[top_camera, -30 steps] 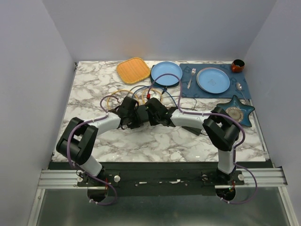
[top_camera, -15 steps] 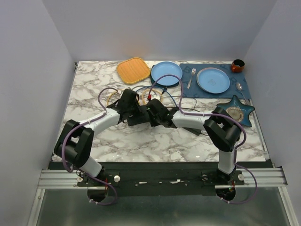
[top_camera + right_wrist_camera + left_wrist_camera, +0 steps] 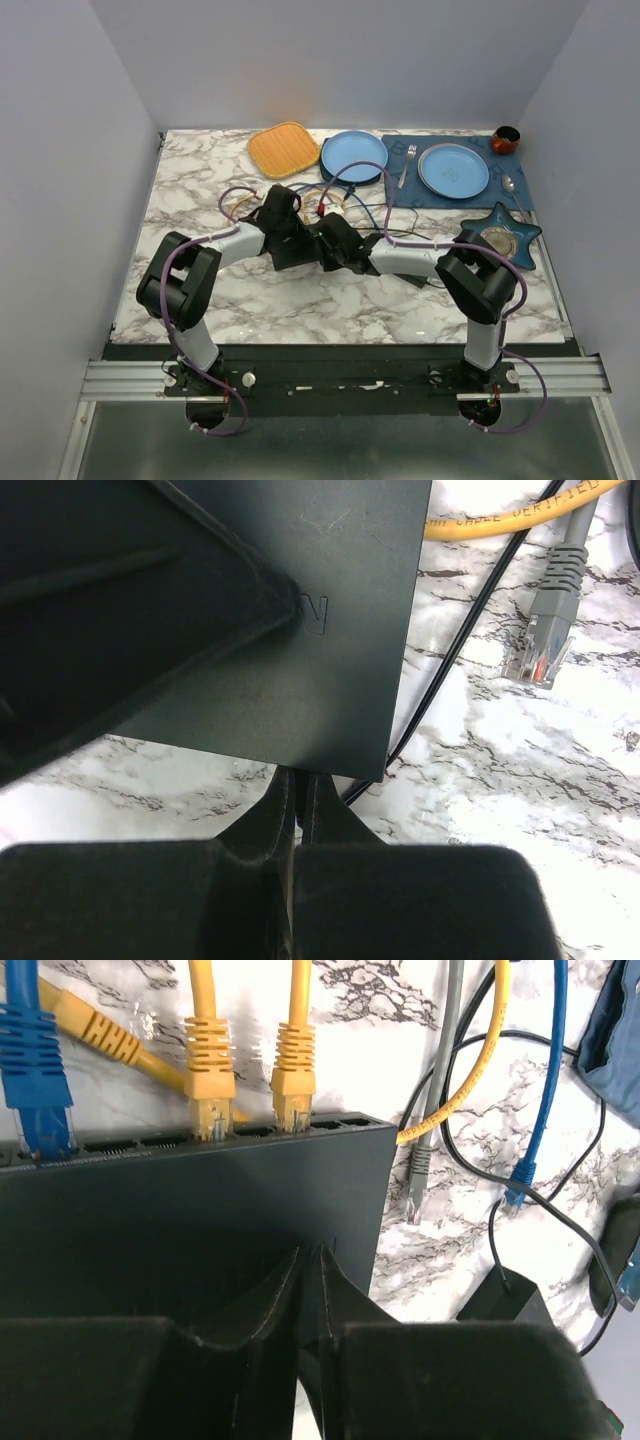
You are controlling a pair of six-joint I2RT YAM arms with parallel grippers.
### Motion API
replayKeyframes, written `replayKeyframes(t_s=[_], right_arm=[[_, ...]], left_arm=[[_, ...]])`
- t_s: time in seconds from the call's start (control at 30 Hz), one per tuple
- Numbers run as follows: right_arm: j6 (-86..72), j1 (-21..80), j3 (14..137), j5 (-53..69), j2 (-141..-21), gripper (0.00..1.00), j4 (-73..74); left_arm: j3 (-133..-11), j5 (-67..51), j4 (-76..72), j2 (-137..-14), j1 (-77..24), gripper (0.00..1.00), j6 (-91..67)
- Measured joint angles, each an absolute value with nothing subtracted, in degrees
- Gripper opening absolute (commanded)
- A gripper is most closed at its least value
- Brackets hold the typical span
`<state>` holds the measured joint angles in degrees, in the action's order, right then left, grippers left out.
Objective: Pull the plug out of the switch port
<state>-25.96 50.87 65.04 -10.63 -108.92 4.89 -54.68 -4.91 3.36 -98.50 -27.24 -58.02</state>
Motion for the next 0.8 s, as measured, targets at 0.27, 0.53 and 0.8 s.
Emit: replayKeyframes(t_s=[0.27,0.53,0.8], right_arm=[[-26.0,50.52,62.43,-10.41,-107.57,0.01,2.35],[-26.11,50.13,58.57,-10.13,-105.75,0.01,-0.95],[-26.52,50.96,54.46,-8.23,-102.65,0.01,-1.34]], left_arm=[[-54.54,-6.13,1.52,-99.44,-26.61,0.0,-60.18],[-53.98,-8.25,-0.73,-100.36,-26.44,0.0,-62.04],[-53.04,-10.04,-5.78,-101.8,-25.98,0.0,-64.2]])
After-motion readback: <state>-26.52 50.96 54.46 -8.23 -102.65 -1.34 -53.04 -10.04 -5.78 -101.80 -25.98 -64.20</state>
